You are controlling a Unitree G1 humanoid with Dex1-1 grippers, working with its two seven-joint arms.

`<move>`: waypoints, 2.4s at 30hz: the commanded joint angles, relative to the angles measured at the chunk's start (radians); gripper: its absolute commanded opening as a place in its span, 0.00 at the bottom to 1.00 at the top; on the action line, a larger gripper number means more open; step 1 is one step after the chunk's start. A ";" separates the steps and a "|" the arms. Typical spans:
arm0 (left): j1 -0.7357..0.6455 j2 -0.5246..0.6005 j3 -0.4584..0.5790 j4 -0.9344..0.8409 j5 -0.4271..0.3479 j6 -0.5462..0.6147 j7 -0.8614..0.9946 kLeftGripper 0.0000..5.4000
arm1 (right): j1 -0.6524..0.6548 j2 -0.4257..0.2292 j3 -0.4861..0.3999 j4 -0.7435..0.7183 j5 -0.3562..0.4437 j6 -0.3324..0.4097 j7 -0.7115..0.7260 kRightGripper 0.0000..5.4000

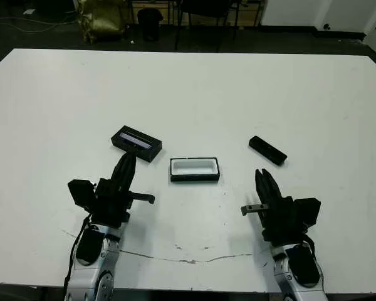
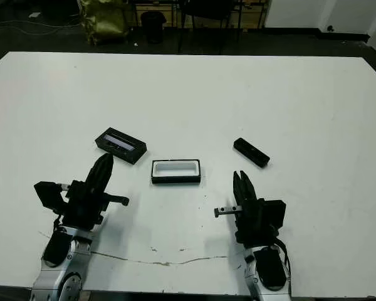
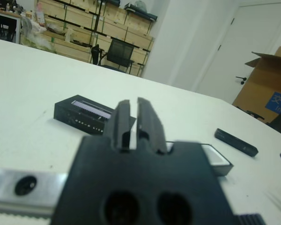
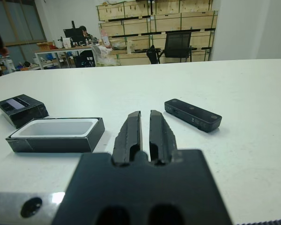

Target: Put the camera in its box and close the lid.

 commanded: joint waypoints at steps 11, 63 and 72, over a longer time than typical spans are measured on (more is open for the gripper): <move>0.001 0.007 -0.002 0.005 -0.010 0.030 0.002 0.00 | 0.007 -0.002 -0.004 -0.001 -0.002 0.018 -0.003 0.00; 0.005 0.010 0.000 0.022 0.001 0.003 0.005 0.00 | -0.869 -0.604 -0.095 0.844 0.114 0.183 0.963 1.00; -0.002 0.011 0.000 0.044 0.015 -0.035 -0.007 0.00 | -0.873 -0.583 -0.116 0.930 0.118 0.191 0.967 1.00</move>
